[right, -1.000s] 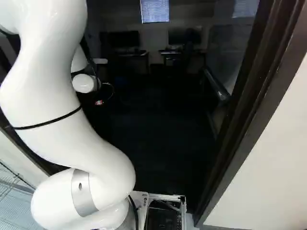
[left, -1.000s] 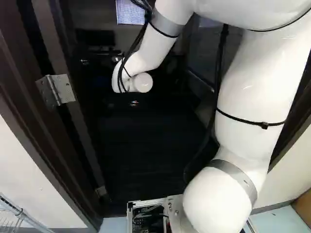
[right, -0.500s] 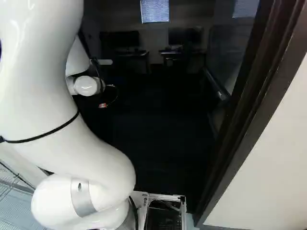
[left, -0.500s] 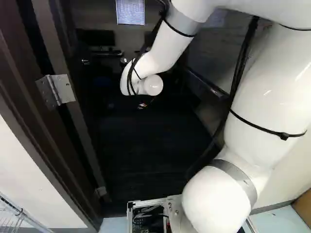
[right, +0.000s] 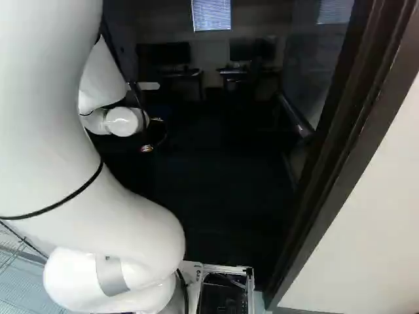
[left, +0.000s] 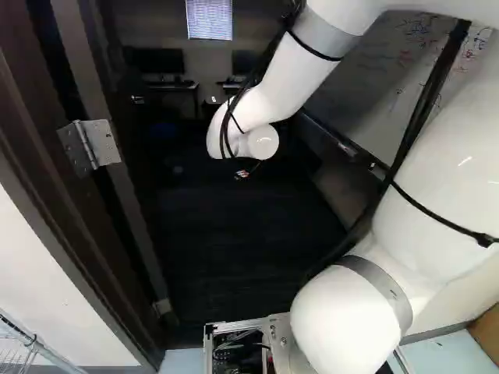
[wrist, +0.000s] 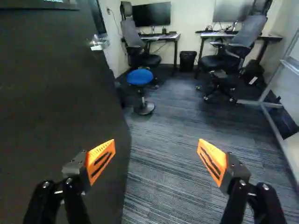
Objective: Open the door and move inside
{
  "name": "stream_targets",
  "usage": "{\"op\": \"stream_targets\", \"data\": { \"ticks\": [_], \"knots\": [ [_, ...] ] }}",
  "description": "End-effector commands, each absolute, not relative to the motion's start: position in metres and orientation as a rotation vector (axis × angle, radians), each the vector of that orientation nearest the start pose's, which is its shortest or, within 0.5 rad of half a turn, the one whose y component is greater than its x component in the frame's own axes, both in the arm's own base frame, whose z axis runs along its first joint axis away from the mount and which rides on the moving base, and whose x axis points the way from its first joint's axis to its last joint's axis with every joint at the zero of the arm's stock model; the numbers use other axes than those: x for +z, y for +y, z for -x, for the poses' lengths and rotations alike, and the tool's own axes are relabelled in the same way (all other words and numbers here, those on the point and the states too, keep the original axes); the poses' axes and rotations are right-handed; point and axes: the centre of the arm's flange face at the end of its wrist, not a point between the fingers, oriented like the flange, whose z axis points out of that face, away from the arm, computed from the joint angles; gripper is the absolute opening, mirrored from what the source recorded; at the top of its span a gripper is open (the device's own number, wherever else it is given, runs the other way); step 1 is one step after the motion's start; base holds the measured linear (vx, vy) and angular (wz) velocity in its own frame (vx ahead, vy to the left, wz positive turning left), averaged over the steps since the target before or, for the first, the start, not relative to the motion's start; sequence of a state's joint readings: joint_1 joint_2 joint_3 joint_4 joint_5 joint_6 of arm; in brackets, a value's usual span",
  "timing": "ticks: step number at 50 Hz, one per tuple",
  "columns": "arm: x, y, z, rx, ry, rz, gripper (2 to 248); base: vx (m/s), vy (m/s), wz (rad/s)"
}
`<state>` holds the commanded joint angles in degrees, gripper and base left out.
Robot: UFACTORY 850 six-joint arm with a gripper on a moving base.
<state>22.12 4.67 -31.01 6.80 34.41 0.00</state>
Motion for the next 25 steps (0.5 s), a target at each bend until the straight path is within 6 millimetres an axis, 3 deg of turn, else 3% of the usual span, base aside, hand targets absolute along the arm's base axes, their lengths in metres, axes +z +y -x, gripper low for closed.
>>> {"op": "stream_targets", "data": {
  "ticks": [25],
  "knots": [
    [0.462, 0.123, -0.383, -1.692, -0.397, 2.402, 247, 0.0, 0.0, 0.0]
  ]
}}
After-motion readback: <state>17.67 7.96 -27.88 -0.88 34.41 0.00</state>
